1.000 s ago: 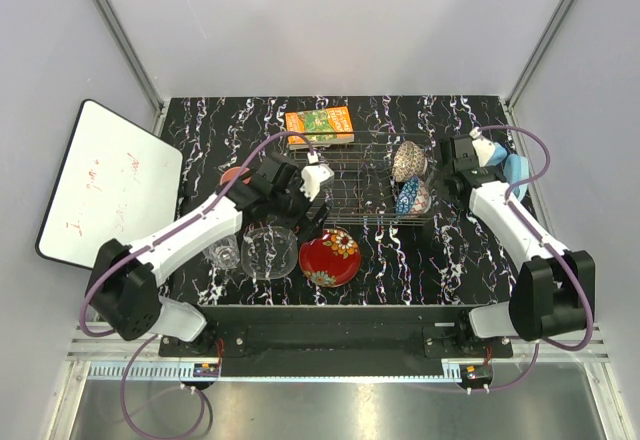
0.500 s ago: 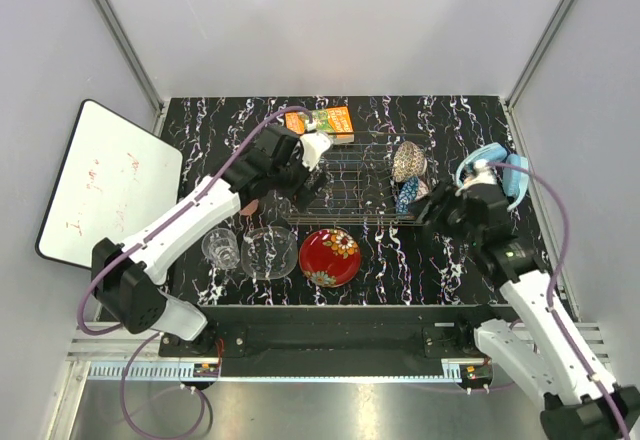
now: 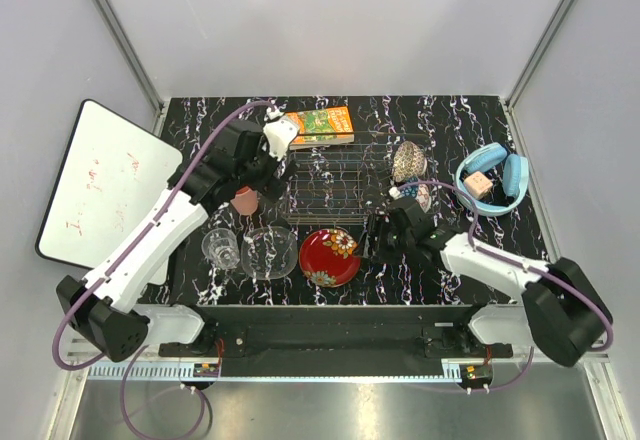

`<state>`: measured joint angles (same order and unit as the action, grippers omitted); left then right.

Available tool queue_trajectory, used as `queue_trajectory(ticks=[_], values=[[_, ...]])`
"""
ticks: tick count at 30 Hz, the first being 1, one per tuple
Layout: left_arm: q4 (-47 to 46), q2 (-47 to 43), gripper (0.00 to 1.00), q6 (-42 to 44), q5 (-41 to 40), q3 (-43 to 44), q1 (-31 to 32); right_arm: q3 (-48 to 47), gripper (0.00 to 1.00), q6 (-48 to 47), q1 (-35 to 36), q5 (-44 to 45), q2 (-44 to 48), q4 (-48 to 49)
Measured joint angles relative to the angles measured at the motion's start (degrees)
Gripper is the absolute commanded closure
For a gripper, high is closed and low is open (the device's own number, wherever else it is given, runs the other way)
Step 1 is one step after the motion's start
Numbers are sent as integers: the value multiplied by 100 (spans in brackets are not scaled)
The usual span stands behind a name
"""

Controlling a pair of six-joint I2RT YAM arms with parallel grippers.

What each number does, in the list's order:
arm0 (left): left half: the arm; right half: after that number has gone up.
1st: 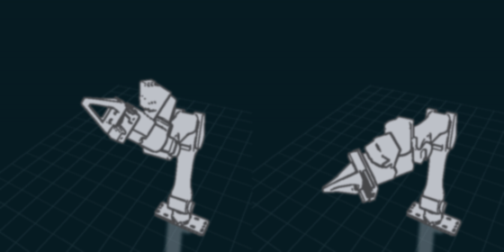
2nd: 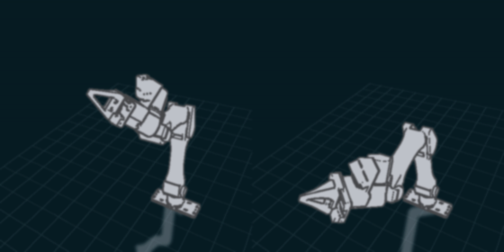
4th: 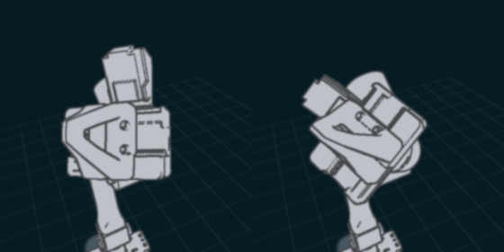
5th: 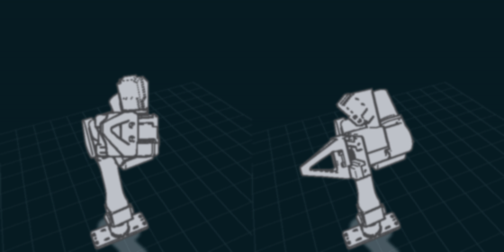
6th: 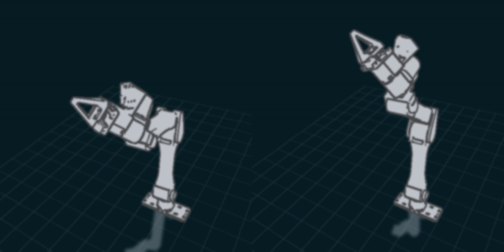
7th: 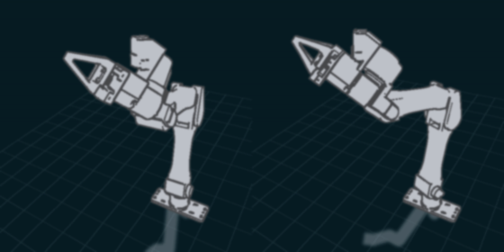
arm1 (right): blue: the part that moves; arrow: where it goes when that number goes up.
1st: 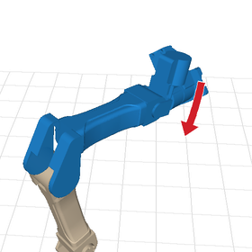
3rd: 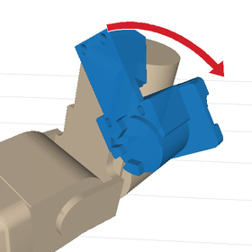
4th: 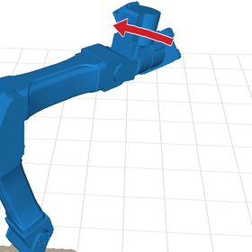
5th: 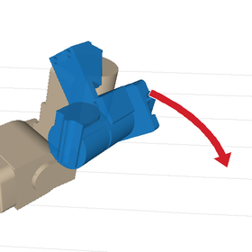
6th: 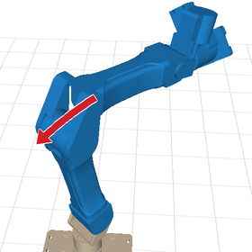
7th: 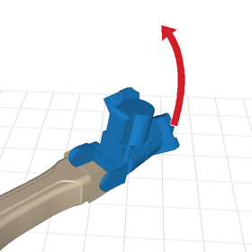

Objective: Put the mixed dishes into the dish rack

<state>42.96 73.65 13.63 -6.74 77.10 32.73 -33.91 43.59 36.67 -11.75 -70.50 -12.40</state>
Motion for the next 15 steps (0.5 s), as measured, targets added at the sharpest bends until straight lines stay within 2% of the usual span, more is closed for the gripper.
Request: queue_trajectory(ticks=[10,15], values=[[127,-160,1,11,-72,-184,-7,-37,35,116,363,83,-1019,1034],[131,-160,1,17,-87,-184,-13,-85,44,258,466,365,-1198,1215]])
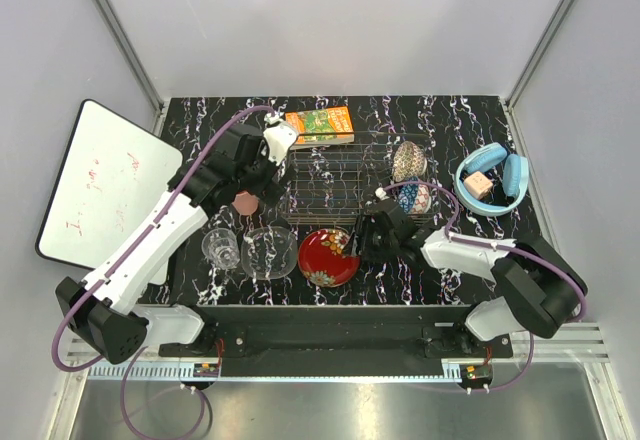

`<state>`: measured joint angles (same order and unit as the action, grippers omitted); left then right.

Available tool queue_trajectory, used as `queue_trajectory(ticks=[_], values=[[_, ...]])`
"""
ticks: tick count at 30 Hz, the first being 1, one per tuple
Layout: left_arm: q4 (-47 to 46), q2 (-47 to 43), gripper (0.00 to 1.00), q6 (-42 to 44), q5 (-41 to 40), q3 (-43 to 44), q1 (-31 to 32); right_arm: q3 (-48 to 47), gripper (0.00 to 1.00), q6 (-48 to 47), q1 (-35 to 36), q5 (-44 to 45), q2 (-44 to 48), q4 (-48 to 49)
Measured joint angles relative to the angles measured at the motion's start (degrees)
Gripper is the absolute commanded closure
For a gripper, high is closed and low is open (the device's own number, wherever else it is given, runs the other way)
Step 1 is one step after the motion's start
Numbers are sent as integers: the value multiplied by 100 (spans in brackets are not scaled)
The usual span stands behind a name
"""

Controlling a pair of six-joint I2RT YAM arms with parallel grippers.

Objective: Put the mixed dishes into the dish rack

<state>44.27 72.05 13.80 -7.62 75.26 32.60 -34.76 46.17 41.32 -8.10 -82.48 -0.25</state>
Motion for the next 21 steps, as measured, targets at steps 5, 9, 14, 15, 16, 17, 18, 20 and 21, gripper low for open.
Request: queue_trajectory(ticks=[5,9,14,15,16,17,18,20,21], values=[[-39,-17,1,81,-17,-81,-11,-17,55,153,138,313,-17,-37],[-46,-42,1,131,-20,-227,-52,-125,66,289,367,619,-46,-350],[-66,-61,1,153,-22,-313,-111,-219,89,402,647,916,-59,-699],[-66,-76,1,155,-24,-326,-111,-223,92,411,678,951,-59,-730],[-61,-98,1,160,-24,-341,-122,-227,95,444,710,1005,-57,-763],[-57,-118,1,166,-26,-345,-127,-232,100,485,739,1034,-52,-782],[-66,-136,1,168,-31,-345,-131,-232,100,525,765,1056,-42,-802],[-66,-166,1,168,-42,-345,-131,-232,100,603,815,1108,22,-870],[-63,-184,1,168,-44,-345,-131,-232,100,647,844,1121,70,-918]])
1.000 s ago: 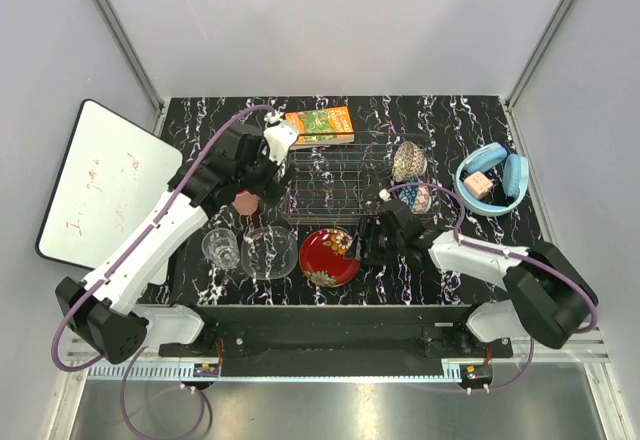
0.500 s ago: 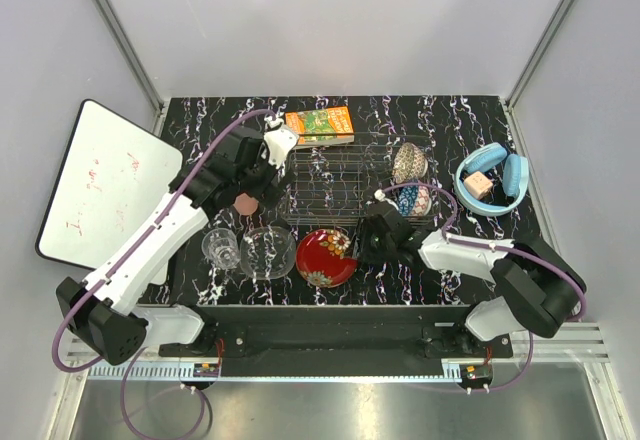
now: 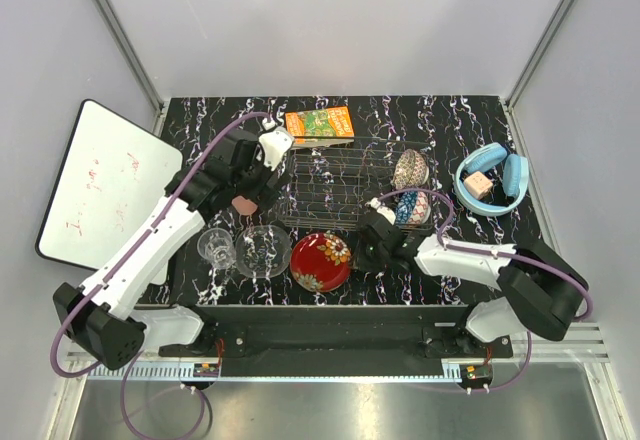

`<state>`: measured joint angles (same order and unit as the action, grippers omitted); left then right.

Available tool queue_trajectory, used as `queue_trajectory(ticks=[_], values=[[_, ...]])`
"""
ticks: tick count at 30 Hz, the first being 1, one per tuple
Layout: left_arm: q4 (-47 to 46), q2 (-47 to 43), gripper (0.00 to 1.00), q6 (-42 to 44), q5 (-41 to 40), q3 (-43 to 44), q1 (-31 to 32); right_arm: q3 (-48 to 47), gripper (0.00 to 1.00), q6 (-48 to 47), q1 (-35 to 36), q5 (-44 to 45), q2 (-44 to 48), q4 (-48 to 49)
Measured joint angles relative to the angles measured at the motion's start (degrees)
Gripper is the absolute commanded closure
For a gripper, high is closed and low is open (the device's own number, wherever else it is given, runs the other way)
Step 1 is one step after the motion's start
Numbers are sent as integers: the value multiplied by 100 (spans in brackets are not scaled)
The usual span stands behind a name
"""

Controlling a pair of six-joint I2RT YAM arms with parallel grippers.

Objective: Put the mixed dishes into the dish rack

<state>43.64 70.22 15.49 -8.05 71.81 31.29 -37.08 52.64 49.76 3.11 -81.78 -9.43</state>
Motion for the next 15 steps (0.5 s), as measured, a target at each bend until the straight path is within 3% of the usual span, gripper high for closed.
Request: queue_trajectory(ticks=[3,15], values=[[0,-35,1,-2,-4,0,0,2,96,90,111,70,149,-177],[37,11,1,-94,46,57,-2,2,100,223,737,686,874,-1080]])
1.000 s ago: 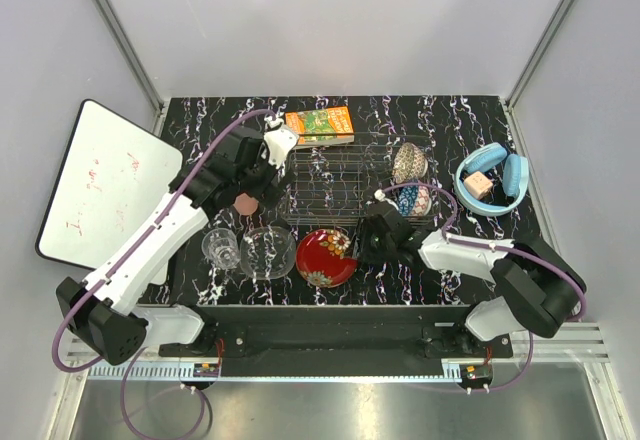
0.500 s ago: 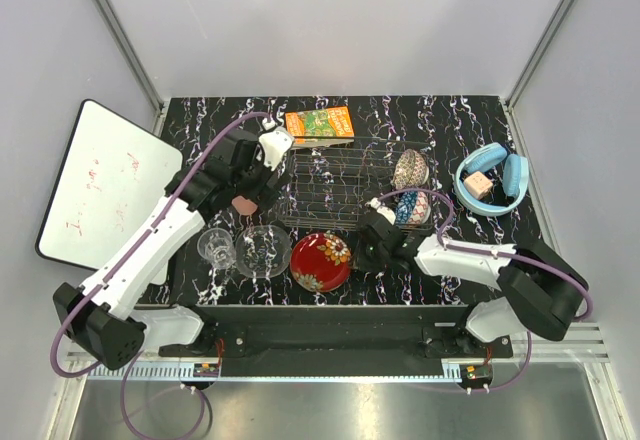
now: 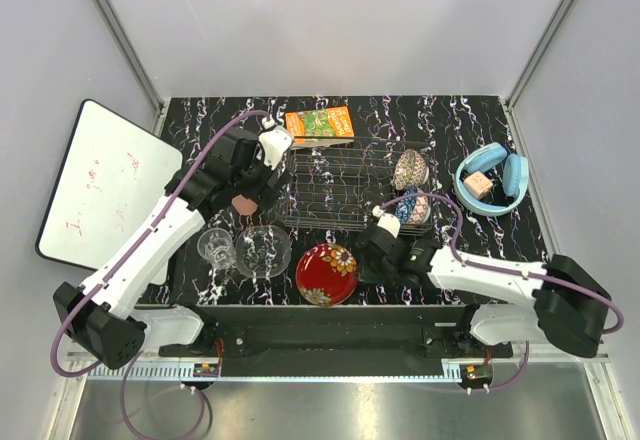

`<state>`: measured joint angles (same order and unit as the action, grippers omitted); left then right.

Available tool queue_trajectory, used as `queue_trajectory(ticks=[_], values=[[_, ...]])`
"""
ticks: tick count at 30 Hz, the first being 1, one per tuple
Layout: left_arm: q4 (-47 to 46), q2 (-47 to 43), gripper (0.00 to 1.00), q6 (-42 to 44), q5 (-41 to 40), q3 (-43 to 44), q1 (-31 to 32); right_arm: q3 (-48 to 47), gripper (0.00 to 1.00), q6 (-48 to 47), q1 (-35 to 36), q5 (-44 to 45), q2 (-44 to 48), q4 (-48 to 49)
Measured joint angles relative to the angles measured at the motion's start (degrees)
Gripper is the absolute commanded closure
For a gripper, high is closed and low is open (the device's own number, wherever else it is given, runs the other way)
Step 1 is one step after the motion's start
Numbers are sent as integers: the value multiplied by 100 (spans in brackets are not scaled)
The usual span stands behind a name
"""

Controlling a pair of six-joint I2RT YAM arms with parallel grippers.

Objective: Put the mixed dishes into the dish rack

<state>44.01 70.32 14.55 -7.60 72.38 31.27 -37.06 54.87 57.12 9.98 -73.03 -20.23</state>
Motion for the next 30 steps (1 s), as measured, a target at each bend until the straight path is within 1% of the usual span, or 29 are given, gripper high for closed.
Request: queue_trajectory(ticks=[6,14,21,24,27,30], values=[[4,9,1,-63,13,0,-2,2,100,-136,92,420,697,-428],[7,44,1,-111,11,0,-2,-87,100,-1073,96,1080,1185,-597],[7,46,1,-136,20,0,-2,-81,100,-1266,96,1132,1239,-354],[4,59,1,-133,22,0,-2,-83,100,-1423,96,1150,1423,-321],[7,140,1,-136,24,0,-2,-225,100,-1869,96,1204,1609,-361],[4,225,1,-151,26,0,-2,-658,100,-2402,96,1261,1547,-391]])
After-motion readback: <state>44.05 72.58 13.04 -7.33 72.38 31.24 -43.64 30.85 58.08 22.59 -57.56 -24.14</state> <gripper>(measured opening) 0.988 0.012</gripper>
